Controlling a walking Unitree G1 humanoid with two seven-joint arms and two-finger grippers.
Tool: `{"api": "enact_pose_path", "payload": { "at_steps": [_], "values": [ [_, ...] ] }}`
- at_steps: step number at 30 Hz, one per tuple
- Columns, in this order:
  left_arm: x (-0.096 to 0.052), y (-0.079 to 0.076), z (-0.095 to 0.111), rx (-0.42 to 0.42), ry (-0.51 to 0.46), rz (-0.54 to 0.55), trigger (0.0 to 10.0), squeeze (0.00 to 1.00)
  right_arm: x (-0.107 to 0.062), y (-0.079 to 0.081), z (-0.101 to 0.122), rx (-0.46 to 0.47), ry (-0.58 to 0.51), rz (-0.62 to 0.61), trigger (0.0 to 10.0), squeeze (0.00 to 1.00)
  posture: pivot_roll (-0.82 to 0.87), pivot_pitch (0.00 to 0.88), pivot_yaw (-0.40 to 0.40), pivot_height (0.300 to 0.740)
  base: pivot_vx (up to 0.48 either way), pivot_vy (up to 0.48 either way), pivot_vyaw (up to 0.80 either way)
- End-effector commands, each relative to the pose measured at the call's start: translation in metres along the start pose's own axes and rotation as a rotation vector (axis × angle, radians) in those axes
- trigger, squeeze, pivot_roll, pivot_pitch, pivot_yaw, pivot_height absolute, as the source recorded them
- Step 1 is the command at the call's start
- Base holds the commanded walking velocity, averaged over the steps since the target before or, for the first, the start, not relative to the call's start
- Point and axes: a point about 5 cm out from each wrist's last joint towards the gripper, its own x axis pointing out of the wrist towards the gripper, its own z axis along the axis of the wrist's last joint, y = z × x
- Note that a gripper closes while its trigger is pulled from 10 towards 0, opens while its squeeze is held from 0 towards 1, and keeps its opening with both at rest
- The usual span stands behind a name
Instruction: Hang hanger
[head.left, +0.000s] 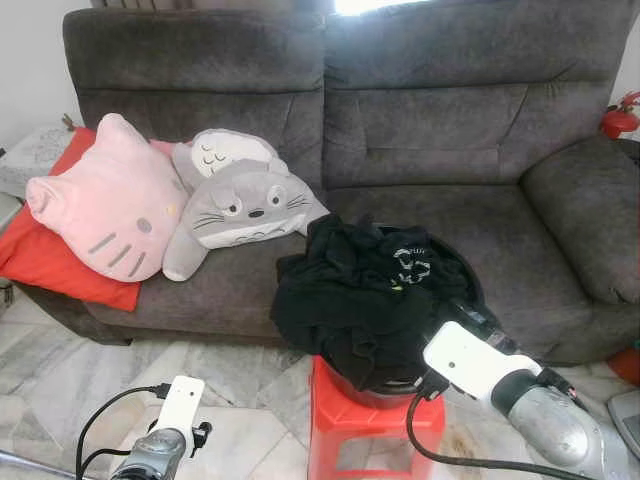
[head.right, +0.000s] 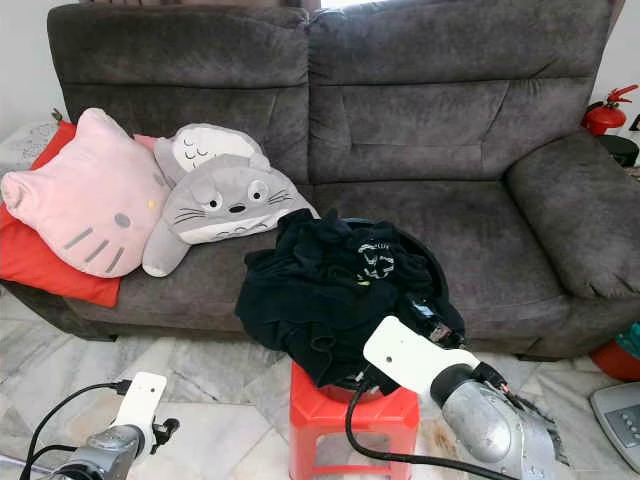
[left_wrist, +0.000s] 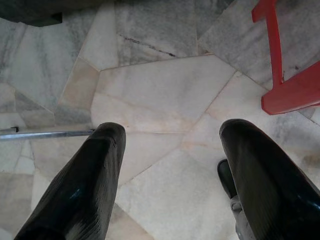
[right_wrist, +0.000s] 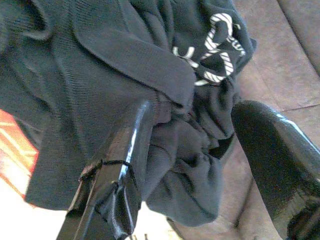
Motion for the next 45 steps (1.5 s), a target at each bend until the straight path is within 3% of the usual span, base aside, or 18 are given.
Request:
{"api": "enact_pose_path", "payload": {
  "at_steps": [1,22,45],
  "values": [
    [-0.001,0.004,-0.002,0.004,0.002,0.009,10.0,0.00,0.001,-0.006,-0.003,-0.011,0.011,-0.025,10.0,0.00,-0.28,0.000,0.052,0.740,0.000,0.000,0.00],
    [0.000,0.006,0.001,0.007,-0.013,0.013,10.0,0.00,0.021,-0.007,-0.011,-0.002,0.020,-0.057,10.0,0.00,-0.25,0.010,0.055,0.740,0.000,0.000,0.00],
    [0.000,0.006,0.003,0.012,-0.020,0.016,10.0,0.00,0.032,0.001,0.007,0.024,-0.096,0.010,10.0,0.00,-0.24,0.022,0.058,0.740,0.000,0.000,0.00]
  ]
}}
